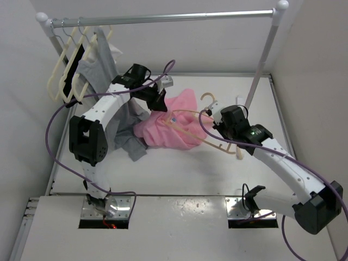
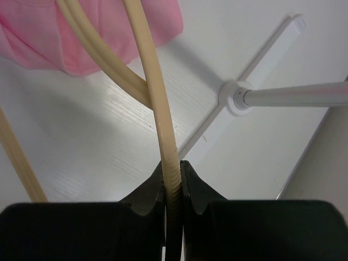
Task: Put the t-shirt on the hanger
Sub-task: Place tshirt on hanger
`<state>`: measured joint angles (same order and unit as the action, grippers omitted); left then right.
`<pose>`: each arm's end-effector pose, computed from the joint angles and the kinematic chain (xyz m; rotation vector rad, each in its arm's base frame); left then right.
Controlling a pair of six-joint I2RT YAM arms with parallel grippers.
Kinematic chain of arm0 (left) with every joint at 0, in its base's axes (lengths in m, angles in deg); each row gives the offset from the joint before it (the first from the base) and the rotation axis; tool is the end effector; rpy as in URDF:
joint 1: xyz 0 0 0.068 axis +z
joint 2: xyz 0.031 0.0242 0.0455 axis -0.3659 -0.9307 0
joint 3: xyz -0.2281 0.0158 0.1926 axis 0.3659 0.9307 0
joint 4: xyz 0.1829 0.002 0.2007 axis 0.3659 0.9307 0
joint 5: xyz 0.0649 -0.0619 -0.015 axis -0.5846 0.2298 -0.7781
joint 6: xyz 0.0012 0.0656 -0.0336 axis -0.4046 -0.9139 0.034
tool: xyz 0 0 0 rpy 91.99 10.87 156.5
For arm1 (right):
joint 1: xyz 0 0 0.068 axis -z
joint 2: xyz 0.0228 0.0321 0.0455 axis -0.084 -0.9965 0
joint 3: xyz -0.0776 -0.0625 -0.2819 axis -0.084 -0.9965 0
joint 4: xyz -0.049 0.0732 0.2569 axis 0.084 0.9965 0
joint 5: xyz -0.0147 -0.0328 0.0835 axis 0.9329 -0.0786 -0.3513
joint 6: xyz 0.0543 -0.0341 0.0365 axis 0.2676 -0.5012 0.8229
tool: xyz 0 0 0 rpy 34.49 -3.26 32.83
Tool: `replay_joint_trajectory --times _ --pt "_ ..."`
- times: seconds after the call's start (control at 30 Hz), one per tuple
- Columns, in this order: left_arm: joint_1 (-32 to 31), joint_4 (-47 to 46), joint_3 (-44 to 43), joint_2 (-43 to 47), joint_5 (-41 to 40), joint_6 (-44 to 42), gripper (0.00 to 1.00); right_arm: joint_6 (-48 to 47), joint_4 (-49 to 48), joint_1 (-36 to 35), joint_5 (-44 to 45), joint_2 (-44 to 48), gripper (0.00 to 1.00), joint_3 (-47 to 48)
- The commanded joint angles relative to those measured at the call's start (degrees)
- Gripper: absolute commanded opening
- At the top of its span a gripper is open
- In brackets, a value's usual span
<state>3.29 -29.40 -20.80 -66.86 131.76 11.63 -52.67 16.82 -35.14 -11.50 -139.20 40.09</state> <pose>0.4046 -0.1785 0.3098 1.2025 2.0264 -0.8950 0.2199 0.1078 0.2911 -0.6506 2.2514 -0.1684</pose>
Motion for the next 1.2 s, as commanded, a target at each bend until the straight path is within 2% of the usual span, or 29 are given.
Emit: replay_joint_trajectory --times 0.0,0.13,0.27,0.43,0.57,0.63,0.8,0.97,1.17 --pt "-0.5 1.9 -2.6 3.4 5.8 -0.8 0.00 -2.4 -8.4 -1.2 1.9 -0.9 0.00 0.4" --pt "-0.5 3.9 -7.2 3.4 7.2 -0.3 0.00 -3.6 -9.9 -1.2 6.3 -0.4 0.00 -2.5" --pt "-0.5 5.2 -8.0 3.9 8.9 -0.9 0.00 -3.6 -14.0 -1.2 13.3 -0.3 0.00 -5.1" --pt "-1.0 7.8 -8.0 3.9 6.4 -4.9 0.00 -4.2 -15.5 -1.2 16.9 -3.6 0.00 -2.3" --pt "-1.0 9.2 -8.0 3.4 0.2 -7.5 0.00 -6.3 -15.4 -1.8 14.5 -3.6 0.00 1.5" --pt "-1.0 9.2 -8.0 3.4 -3.1 -8.6 0.00 -7.4 -13.1 -1.8 9.9 -2.3 0.00 2.9" --pt "-1.0 1.7 -5.6 3.4 -14.2 -7.2 0.00 -9.8 -8.0 -1.8 0.5 4.6 0.00 4.1" --pt "-1.5 -0.8 -3.6 5.2 -16.6 -8.9 0.00 -9.8 -7.3 -1.8 4.3 6.2 0.00 1.3" --pt "-2.0 2.9 -1.9 6.3 -13.5 -14.4 0.00 -15.0 -13.2 -1.8 7.7 3.4 0.00 -0.6"
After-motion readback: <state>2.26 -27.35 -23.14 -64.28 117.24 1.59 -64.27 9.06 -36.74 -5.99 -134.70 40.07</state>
